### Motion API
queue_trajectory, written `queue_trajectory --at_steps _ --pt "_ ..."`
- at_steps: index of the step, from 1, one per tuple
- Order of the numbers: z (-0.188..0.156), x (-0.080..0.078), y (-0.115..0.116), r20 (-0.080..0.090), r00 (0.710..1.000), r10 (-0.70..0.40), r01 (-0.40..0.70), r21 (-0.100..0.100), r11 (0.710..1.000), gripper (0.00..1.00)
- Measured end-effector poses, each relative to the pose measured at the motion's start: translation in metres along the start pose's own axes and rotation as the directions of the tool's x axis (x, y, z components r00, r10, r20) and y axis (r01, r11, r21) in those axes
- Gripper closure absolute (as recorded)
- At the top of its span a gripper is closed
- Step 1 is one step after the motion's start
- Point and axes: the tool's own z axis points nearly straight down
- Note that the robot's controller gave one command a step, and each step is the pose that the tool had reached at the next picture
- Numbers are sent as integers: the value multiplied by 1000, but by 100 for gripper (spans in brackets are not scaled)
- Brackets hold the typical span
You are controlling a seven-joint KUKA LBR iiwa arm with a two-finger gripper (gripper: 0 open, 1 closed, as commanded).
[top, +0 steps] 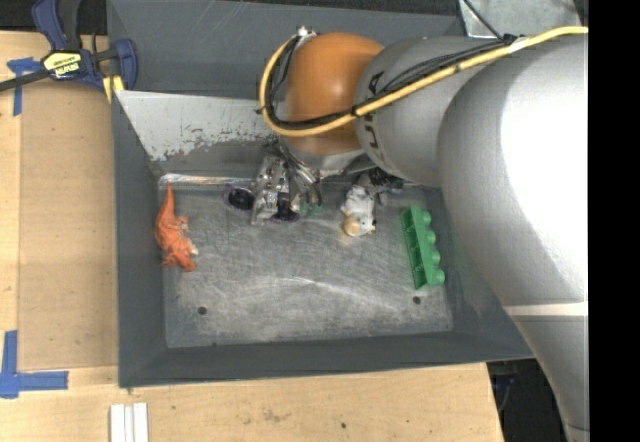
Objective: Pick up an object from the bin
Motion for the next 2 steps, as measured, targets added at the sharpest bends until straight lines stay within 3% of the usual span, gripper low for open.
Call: queue_trajectory --at_steps 1,2 --pt "0 -1 -2 -1 1000 -15 15 0 1000 100" --pt "-65 -4 1 -9 1000 -2 2 6 1000 100"
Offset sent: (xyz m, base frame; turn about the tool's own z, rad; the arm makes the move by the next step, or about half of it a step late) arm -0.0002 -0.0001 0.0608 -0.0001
